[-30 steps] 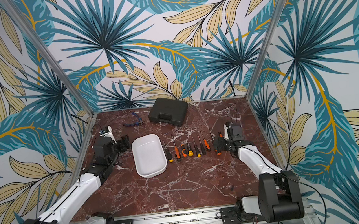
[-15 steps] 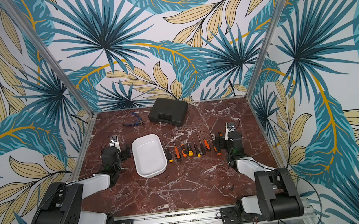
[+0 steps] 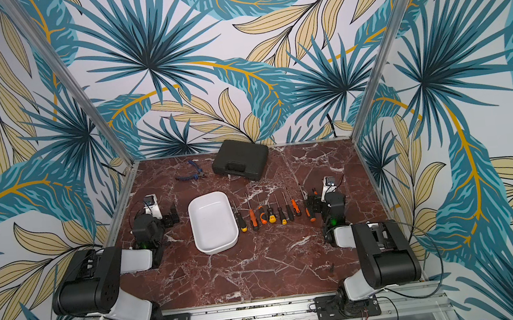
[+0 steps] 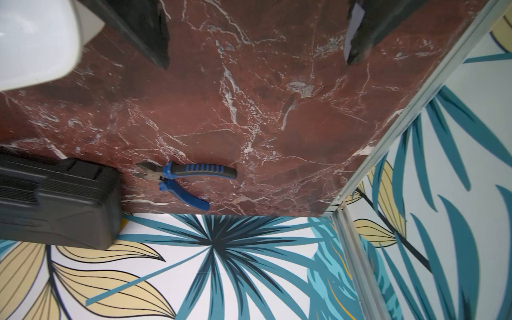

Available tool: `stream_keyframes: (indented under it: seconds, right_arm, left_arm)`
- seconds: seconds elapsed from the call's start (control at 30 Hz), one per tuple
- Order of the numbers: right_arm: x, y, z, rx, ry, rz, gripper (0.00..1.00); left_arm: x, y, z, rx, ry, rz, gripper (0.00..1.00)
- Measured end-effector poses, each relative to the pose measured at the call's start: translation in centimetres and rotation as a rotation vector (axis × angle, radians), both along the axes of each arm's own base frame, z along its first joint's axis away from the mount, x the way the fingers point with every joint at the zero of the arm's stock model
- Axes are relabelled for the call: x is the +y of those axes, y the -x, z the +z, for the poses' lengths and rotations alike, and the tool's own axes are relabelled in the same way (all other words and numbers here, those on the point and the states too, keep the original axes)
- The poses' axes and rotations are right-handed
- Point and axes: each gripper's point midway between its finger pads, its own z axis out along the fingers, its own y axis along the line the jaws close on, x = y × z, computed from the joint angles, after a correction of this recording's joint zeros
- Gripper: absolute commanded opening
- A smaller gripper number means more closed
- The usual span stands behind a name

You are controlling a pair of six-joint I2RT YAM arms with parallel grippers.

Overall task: Take out the screwdriver from the storage box
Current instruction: Reset both arms

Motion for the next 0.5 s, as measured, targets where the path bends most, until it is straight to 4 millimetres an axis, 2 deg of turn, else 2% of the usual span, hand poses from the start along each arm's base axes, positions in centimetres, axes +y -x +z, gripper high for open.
stream_keyframes:
  seconds: [0.5]
  right_arm:
    - [0.11, -0.13, 0.25, -0.008, -0.002, 0.006, 1.00]
  left_arm:
    - [-1.13, -0.16, 0.15, -0.008, 0.016, -0.066, 1.00]
